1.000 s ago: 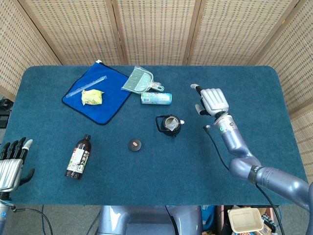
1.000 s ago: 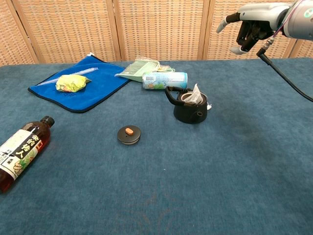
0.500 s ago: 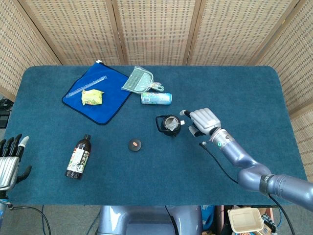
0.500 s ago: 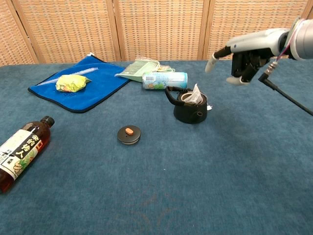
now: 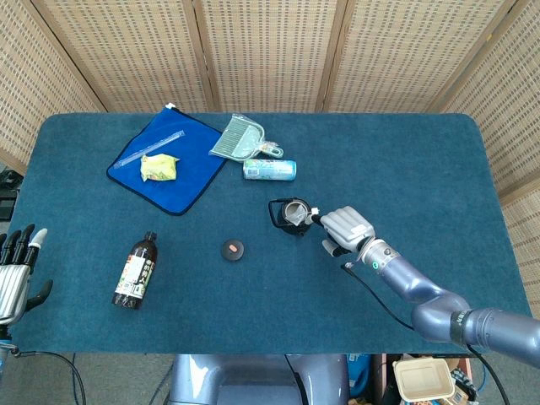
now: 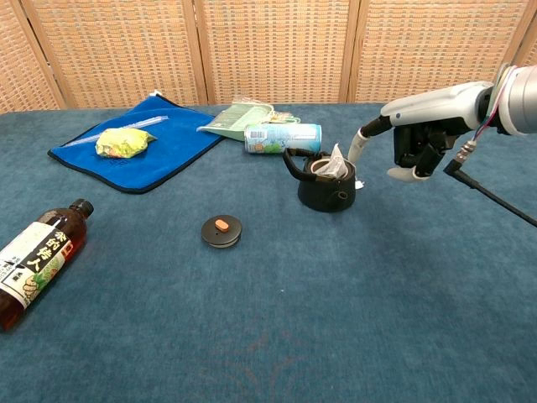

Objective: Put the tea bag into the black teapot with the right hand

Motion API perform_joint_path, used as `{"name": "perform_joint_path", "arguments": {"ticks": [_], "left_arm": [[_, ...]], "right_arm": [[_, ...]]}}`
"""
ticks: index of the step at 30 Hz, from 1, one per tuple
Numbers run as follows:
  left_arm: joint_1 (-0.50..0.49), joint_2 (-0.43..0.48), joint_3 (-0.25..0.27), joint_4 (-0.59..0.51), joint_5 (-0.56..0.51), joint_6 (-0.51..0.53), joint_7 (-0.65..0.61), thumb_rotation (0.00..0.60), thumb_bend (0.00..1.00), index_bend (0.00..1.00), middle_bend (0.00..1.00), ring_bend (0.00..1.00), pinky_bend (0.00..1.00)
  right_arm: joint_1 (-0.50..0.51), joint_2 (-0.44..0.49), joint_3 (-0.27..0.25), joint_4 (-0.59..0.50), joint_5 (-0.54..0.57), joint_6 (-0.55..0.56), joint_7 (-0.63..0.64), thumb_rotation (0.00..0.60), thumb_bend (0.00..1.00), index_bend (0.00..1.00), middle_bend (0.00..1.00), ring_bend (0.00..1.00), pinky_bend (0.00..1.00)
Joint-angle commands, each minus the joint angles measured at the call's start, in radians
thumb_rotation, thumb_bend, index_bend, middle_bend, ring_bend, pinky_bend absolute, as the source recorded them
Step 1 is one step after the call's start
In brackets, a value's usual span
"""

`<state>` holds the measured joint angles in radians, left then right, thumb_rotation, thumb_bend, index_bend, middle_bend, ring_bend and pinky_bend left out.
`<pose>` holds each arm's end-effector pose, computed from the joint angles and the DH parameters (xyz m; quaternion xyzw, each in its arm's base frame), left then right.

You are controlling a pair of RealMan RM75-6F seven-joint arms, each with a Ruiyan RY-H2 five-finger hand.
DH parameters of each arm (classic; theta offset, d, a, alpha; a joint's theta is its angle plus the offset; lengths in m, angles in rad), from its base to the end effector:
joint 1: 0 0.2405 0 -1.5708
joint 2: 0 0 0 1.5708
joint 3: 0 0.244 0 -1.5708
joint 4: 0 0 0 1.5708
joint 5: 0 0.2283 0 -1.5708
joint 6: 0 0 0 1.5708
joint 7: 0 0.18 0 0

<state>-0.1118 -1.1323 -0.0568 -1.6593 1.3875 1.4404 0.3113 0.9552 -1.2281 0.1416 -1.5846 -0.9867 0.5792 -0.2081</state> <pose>-0.3101 0.2256 0.1282 -0.6227 -0.3424 -0.2886 0.6417 -0.1199 -0.4032 -0.0041 0.8113 -0.3934 0.2641 0.3425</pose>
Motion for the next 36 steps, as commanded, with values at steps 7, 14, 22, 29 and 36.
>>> {"name": "perform_joint_path", "arguments": {"ticks": [7,14,22,29,36], "left_arm": [[-0.001,-0.005,0.008,-0.003,-0.01,-0.014,0.01,0.6,0.35,0.0,0.0,0.0,0.0],[-0.001,-0.011,0.011,0.004,-0.011,-0.018,0.006,0.6,0.35,0.0,0.0,0.0,0.0],[0.0,-0.016,0.014,0.015,-0.015,-0.022,-0.003,0.6,0.35,0.0,0.0,0.0,0.0],[0.003,-0.019,0.017,0.023,-0.017,-0.023,-0.011,0.6,0.35,0.0,0.0,0.0,0.0],[0.005,-0.019,0.018,0.028,-0.019,-0.023,-0.017,0.6,0.35,0.0,0.0,0.0,0.0]], "right_arm": [[0.031,-0.044,-0.01,0.043,0.006,-0.012,0.007,0.6,0.68,0.24,1.0,1.0,1.0],[0.055,-0.069,-0.015,0.076,0.026,-0.019,0.003,0.6,0.68,0.24,1.0,1.0,1.0],[0.08,-0.093,-0.023,0.116,0.056,-0.024,-0.006,0.6,0.68,0.24,1.0,1.0,1.0],[0.099,-0.116,-0.031,0.146,0.079,-0.031,-0.01,0.6,0.68,0.24,1.0,1.0,1.0],[0.108,-0.115,-0.038,0.142,0.087,-0.021,-0.017,0.6,0.68,0.24,1.0,1.0,1.0]]}}
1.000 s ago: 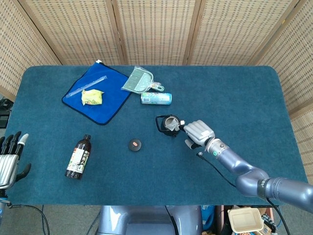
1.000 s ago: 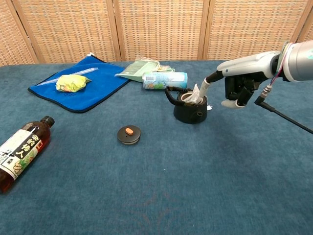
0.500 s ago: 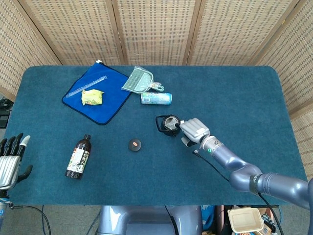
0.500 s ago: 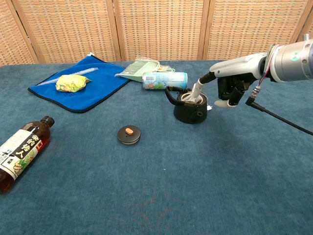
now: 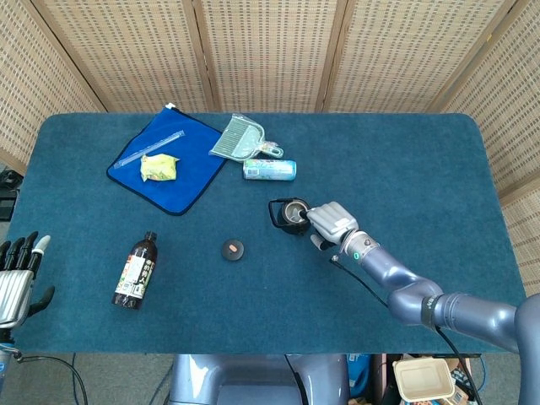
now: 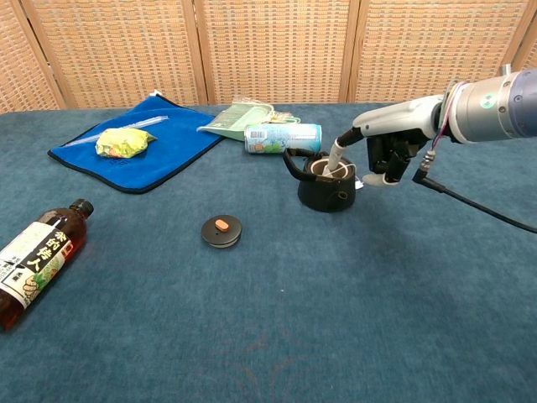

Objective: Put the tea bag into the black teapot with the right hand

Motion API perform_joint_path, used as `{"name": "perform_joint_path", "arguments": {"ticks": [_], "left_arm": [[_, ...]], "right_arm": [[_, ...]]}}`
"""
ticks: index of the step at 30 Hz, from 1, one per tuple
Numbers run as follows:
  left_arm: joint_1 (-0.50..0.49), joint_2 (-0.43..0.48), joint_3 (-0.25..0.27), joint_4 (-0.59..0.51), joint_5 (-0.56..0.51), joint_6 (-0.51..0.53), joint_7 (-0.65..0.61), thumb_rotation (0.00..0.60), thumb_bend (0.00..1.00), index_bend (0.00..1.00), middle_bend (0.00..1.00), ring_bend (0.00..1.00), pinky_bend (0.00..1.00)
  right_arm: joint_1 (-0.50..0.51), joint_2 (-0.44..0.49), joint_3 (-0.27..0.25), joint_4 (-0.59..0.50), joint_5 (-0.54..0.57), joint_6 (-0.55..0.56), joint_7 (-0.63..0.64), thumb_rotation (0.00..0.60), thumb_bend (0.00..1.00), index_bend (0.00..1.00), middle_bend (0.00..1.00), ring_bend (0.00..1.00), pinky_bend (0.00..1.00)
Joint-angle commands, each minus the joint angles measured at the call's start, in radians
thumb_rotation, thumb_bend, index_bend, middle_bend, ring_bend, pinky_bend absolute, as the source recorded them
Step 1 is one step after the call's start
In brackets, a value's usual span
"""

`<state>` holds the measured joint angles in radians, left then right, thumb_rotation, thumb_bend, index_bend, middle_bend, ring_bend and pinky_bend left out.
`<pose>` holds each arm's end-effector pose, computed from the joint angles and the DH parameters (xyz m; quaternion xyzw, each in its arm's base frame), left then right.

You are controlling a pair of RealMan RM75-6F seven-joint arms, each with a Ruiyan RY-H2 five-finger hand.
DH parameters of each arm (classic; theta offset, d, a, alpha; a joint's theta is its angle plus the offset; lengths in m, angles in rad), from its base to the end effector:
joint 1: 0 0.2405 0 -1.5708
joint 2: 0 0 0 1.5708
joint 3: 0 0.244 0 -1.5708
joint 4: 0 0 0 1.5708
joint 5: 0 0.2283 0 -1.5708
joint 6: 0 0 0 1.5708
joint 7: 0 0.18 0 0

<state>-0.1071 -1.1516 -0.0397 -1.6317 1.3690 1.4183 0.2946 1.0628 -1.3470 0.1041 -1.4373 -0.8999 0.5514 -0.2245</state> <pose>-0.3213 0.2200 0.1194 -0.6231 -0.3613 -0.2749 0.6369 -0.1085 -0.4251 -0.0329 0.8179 -0.3876 0.2495 0.3444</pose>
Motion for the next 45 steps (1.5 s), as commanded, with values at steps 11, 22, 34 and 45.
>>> {"name": "perform_joint_path", "arguments": {"ticks": [11,22,34,45], "left_arm": [[0.003,0.003,0.001,-0.002,0.005,0.007,-0.004,0.6,0.35,0.0,0.0,0.0,0.0],[0.014,0.007,-0.003,-0.003,0.034,0.046,-0.027,0.6,0.35,0.0,0.0,0.0,0.0],[0.031,-0.004,0.011,0.013,0.117,0.11,-0.063,0.6,0.35,0.0,0.0,0.0,0.0],[0.039,-0.017,0.032,0.023,0.178,0.132,-0.063,0.6,0.35,0.0,0.0,0.0,0.0]], "right_arm": [[-0.091,0.074,0.03,-0.098,-0.064,0.186,0.055,0.6,0.68,0.24,0.88,0.97,1.0],[-0.317,0.091,0.025,-0.193,-0.188,0.585,0.061,0.6,0.68,0.24,0.6,0.64,0.74],[-0.532,0.098,-0.04,-0.267,-0.306,0.861,0.028,0.6,0.68,0.24,0.4,0.34,0.48],[-0.694,0.089,-0.104,-0.233,-0.428,1.032,-0.061,0.6,0.67,0.24,0.36,0.3,0.4]]}}
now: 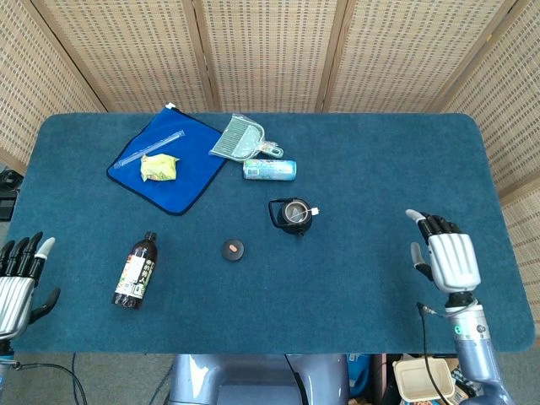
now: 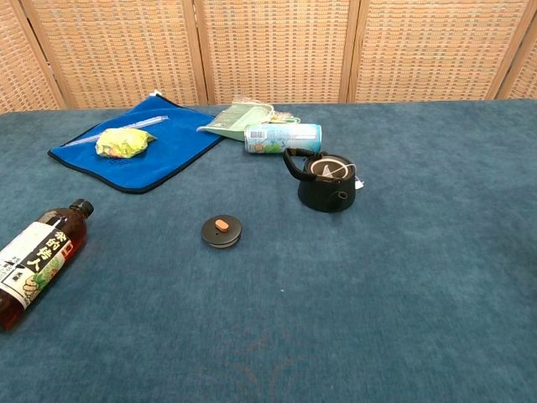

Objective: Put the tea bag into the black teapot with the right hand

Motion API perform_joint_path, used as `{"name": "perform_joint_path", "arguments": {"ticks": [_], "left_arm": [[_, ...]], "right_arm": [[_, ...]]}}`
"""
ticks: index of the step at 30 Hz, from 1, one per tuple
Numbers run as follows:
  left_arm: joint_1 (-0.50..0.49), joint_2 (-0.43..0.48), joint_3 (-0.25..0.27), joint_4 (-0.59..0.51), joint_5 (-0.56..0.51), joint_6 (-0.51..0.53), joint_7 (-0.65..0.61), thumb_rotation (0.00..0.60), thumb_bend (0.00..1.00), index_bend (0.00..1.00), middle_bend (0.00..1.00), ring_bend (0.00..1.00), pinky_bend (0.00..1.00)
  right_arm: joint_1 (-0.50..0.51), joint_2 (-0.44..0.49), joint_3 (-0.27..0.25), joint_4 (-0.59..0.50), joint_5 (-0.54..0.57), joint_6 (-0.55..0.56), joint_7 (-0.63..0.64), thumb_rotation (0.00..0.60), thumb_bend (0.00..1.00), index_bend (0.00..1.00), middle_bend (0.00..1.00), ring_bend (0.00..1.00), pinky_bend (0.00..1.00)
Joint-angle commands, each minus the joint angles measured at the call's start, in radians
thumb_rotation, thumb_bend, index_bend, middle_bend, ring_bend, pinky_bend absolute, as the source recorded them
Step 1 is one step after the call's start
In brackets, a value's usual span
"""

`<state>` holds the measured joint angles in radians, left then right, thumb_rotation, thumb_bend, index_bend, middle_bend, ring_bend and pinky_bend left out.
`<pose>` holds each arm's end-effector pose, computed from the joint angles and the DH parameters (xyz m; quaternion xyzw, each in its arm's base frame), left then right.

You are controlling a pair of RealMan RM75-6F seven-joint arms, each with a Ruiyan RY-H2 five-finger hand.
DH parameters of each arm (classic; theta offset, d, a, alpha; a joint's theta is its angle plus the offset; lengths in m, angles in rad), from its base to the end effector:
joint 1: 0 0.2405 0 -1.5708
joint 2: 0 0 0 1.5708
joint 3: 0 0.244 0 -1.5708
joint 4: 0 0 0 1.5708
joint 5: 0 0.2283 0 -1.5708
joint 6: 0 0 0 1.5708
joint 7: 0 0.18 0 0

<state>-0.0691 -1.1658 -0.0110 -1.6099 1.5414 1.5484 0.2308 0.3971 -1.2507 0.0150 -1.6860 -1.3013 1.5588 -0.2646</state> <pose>-0.2982 0.2035 0.1234 -0.6311 -0.3192 -0.3428 0.6183 -0.2309 -0.2887 0.1039 0.6066 -0.3224 0.4244 0.5898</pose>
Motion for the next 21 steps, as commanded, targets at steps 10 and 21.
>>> {"name": "perform_joint_path", "arguments": {"ticks": [10,21], "left_arm": [[0.006,-0.013,0.01,0.021,0.023,0.005,-0.006,0.6,0.35,0.0,0.0,0.0,0.0],[0.006,-0.016,0.007,0.028,0.022,0.0,-0.004,0.6,0.35,0.0,0.0,0.0,0.0]], "right_arm": [[-0.098,-0.037,-0.034,0.062,-0.084,0.043,-0.106,0.6,0.65,0.24,0.33,0.26,0.36],[-0.128,-0.044,-0.022,0.066,-0.095,0.009,-0.113,0.6,0.64,0.24,0.32,0.26,0.36]]}}
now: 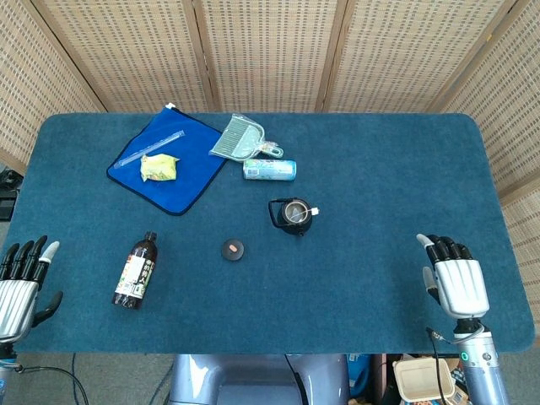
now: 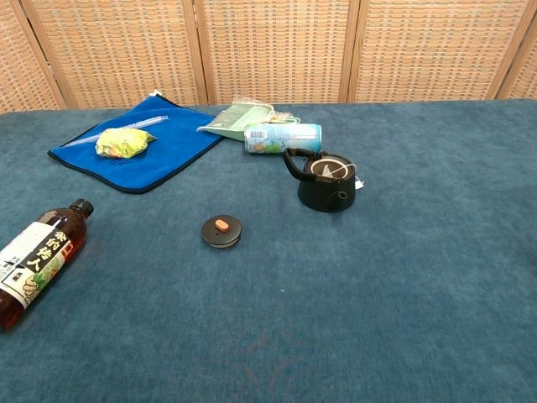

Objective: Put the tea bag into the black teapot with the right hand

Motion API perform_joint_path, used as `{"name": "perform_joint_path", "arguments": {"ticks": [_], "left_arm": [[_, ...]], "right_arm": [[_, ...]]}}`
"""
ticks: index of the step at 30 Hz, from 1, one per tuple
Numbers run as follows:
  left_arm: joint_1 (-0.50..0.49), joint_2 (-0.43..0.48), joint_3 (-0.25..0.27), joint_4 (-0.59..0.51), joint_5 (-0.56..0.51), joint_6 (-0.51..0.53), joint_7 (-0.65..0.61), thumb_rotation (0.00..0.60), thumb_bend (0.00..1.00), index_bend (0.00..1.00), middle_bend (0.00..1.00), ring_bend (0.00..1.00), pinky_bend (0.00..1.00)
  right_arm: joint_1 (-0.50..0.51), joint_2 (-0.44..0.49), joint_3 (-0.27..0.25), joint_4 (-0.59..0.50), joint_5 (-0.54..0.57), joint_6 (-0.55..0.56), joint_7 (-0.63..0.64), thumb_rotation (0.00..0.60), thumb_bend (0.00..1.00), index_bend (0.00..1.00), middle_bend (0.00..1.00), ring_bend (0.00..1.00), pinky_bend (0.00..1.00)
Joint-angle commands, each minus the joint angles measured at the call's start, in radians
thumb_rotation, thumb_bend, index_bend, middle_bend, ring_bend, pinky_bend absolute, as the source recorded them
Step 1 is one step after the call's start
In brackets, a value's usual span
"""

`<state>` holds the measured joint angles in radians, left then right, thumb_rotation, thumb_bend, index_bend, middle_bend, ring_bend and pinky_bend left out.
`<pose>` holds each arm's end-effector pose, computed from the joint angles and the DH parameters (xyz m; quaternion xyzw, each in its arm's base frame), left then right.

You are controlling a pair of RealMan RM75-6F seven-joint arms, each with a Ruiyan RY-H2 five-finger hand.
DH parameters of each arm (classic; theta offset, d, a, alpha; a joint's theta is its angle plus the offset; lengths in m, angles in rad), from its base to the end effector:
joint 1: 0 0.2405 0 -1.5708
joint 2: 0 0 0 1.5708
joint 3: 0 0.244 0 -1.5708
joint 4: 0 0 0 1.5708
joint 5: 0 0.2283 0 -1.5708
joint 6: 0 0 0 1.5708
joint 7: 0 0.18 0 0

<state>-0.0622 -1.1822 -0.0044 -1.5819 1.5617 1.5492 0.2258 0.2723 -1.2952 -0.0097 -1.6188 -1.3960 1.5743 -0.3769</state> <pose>-0.3008 0.2001 0.1184 -0.6376 -0.3159 -0.3415 0.6141 -0.2584 -0.2539 0.0905 0.6307 -0.2923 0.3659 0.6187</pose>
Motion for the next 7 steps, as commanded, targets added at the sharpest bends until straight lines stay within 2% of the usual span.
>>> {"name": "perform_joint_path", "arguments": {"ticks": [1,7], "left_arm": [[-0.001,0.0,0.001,0.0,0.004,-0.002,0.003,0.6,0.35,0.0,0.0,0.0,0.0],[-0.002,0.0,0.002,-0.007,0.007,-0.007,0.01,0.6,0.35,0.0,0.0,0.0,0.0]], "right_arm": [[-0.005,0.0,0.004,-0.002,-0.001,-0.012,-0.002,0.6,0.64,0.24,0.32,0.26,0.36],[-0.016,0.006,0.015,-0.014,-0.002,-0.04,0.013,0.6,0.64,0.24,0.32,0.25,0.36]]}}
